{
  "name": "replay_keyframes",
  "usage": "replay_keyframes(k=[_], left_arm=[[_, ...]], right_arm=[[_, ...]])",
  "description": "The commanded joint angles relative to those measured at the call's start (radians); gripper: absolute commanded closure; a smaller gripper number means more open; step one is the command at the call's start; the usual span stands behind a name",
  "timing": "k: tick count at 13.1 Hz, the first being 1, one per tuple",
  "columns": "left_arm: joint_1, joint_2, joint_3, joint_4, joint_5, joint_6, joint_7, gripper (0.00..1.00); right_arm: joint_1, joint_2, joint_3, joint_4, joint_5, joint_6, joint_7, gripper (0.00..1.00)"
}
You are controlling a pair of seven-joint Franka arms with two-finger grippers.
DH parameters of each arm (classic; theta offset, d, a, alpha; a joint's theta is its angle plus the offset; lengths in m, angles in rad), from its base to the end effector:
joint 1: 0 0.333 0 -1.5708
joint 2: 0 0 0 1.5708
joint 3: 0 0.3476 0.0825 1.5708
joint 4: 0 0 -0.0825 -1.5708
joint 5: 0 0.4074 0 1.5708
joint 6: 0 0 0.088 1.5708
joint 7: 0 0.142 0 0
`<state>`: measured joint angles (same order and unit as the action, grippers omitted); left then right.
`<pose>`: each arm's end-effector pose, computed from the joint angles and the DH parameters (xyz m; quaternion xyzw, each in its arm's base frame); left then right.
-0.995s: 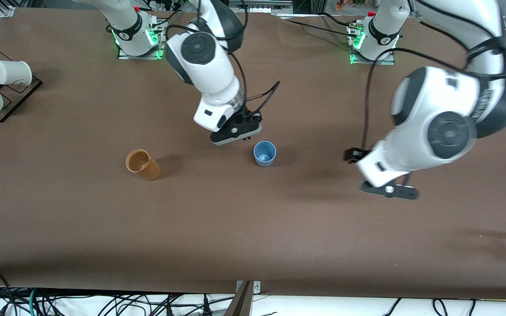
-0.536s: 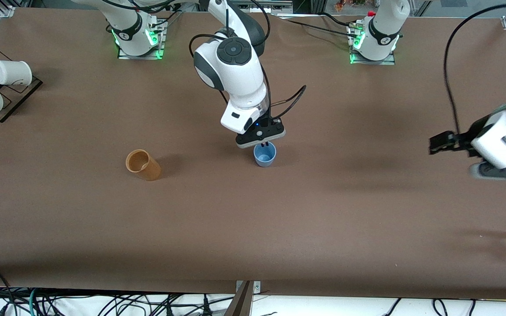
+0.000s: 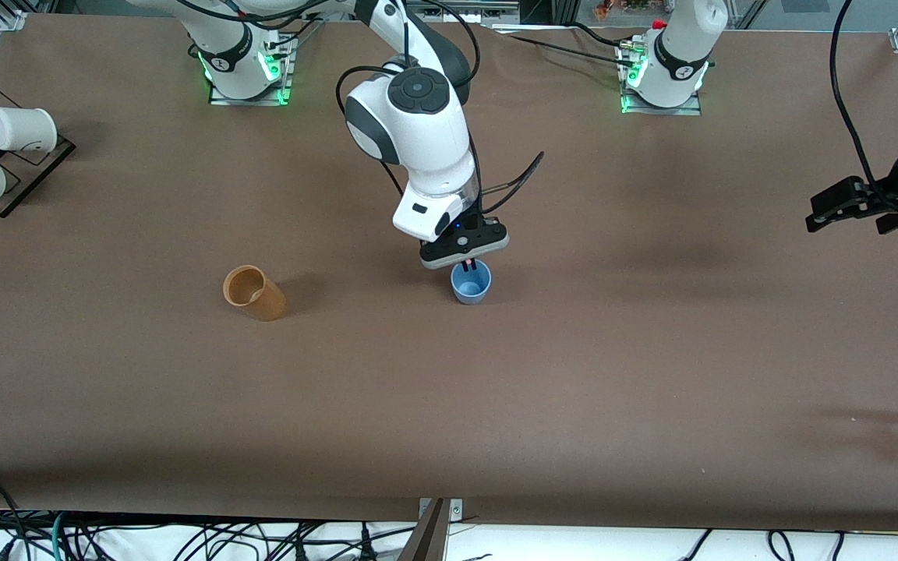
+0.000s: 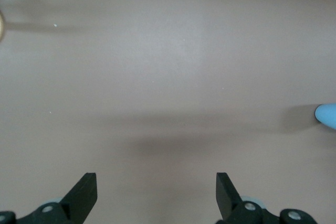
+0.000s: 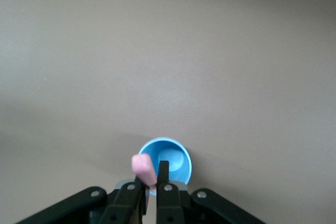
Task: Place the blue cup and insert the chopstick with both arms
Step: 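Lower the pink chopstick into the blue cup with the right gripper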
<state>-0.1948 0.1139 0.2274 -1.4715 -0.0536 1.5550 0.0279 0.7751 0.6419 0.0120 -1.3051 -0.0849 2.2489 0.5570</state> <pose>0.6131 0.0045 0.6026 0.9998 0.0018 -0.0133 0.0144 0.5765 0.5686 0.3798 -0.9791 -0.1329 -0.1383 0.0675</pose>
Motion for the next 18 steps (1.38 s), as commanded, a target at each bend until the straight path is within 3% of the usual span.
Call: replay_keyframes(k=[1,6,9,18], left_arm=[[0.008,-0.076,-0.026,-0.111,-0.009,0.042,0.01,0.0],[0.015,-0.063,-0.033,-0.101,-0.005,0.0,0.014,0.0],[0.015,-0.062,-0.031,-0.101,-0.003,0.0,0.012,0.0],[0.012,-0.054,-0.033,-0.096,-0.003,0.004,0.012,0.0]], right_arm=[[0.026,0.033,-0.004,0.04,-0.03,0.006,0.05,1.0],[0.026,-0.001,0.003,0.055,-0.021,-0.087,0.067,1.0],[0.021,-0.004,0.002,0.124,-0.016,-0.149,0.067,1.0],[0.013,0.054,-0.011,0.164,-0.047,-0.066,0.031,1.0]])
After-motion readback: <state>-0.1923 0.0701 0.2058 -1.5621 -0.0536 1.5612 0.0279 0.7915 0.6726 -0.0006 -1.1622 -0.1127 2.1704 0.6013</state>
